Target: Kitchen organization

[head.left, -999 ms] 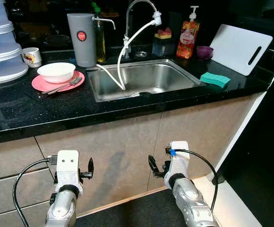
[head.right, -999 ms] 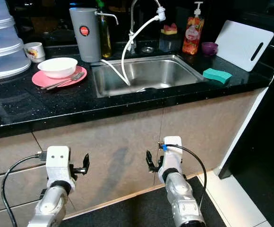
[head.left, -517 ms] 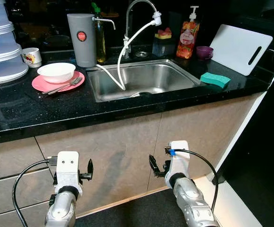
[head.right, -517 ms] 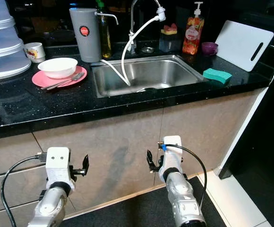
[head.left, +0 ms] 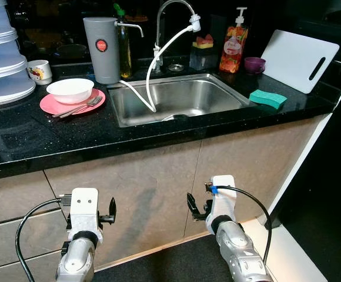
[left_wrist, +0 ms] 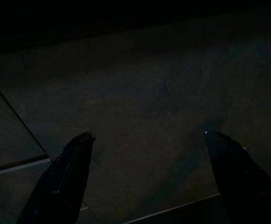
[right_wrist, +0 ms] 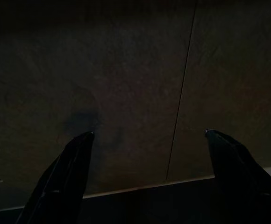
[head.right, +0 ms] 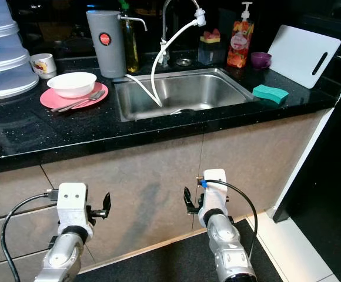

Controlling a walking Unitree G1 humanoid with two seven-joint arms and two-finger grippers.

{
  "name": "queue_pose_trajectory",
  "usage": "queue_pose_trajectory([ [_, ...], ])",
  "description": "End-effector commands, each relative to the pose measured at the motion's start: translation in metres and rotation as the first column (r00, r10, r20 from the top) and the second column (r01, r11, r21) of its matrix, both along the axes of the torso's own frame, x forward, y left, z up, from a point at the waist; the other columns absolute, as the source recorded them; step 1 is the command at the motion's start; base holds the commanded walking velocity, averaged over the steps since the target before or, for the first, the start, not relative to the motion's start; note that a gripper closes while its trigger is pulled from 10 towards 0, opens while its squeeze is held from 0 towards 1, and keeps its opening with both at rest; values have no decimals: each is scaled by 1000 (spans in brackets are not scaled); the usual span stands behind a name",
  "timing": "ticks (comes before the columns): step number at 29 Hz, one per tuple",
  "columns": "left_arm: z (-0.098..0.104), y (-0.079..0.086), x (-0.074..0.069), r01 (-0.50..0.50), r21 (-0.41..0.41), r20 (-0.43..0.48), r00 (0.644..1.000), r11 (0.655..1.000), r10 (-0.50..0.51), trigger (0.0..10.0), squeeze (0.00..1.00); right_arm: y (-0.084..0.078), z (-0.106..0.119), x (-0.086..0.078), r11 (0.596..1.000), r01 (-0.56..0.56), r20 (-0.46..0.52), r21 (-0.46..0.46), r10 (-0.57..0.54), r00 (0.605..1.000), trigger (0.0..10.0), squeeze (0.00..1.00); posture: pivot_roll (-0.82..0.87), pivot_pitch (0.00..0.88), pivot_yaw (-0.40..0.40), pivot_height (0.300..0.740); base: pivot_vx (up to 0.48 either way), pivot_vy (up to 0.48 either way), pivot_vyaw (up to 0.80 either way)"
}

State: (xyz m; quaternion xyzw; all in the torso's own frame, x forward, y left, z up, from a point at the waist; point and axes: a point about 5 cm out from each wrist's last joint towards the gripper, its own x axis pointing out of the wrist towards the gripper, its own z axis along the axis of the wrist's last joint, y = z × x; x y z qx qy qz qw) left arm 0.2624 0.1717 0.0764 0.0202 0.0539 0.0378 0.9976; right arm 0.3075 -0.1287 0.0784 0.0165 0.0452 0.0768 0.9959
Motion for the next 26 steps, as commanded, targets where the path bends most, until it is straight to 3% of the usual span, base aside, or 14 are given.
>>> queue_pose_trajectory([
  [1,4,2,1,3,10,14,1000,1000,-3,10000,0,-2,-3,-2,1000,4,-4,-7,-4,1000,10000,0,15,0,39,740,0,0,0],
  [13,13,5,1,-13,6,27,1000,1000,13,10000,0,-6,2,1,1000,14,8,-21,-14,1000,10000,0,23,0,31,740,0,0,740],
  [20,41,6,6,-4,39,113,994,999,-1,10000,0,-14,31,16,997,56,70,50,-59,996,10000,0,30,8,29,740,0,0,114],
  [26,80,18,16,-55,59,246,969,997,39,10000,0,-11,70,27,997,19,202,78,-35,979,10000,0,31,15,31,740,0,0,0],
])
